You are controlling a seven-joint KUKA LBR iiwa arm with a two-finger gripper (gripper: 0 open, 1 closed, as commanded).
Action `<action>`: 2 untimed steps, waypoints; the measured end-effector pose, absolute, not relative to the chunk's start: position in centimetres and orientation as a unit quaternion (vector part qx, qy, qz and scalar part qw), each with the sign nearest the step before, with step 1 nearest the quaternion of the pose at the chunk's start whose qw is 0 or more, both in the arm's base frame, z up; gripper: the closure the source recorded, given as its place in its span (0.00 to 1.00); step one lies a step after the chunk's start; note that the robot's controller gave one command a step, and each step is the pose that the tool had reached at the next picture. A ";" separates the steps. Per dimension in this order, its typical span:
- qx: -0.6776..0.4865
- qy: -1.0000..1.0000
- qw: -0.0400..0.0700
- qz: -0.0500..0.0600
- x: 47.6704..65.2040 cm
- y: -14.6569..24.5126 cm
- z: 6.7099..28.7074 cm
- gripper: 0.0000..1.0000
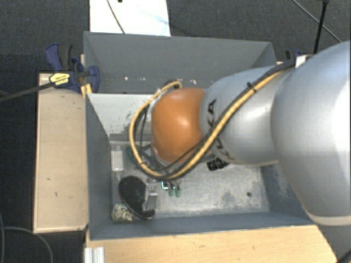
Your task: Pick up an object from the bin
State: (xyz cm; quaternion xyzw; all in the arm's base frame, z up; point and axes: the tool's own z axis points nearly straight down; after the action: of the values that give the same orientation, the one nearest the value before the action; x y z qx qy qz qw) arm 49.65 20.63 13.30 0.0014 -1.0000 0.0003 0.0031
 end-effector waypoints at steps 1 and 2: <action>0.295 -0.955 -0.023 -0.002 49.2 20.6 8.2 0.00; 0.291 -0.956 -0.022 -0.002 49.2 20.6 8.2 1.00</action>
Offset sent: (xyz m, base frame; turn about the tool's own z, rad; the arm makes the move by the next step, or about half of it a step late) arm -0.0184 -0.0022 -0.0626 -0.6036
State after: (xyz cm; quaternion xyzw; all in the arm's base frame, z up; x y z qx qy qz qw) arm 49.18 20.61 8.25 0.2910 -0.9565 -0.0016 -0.0223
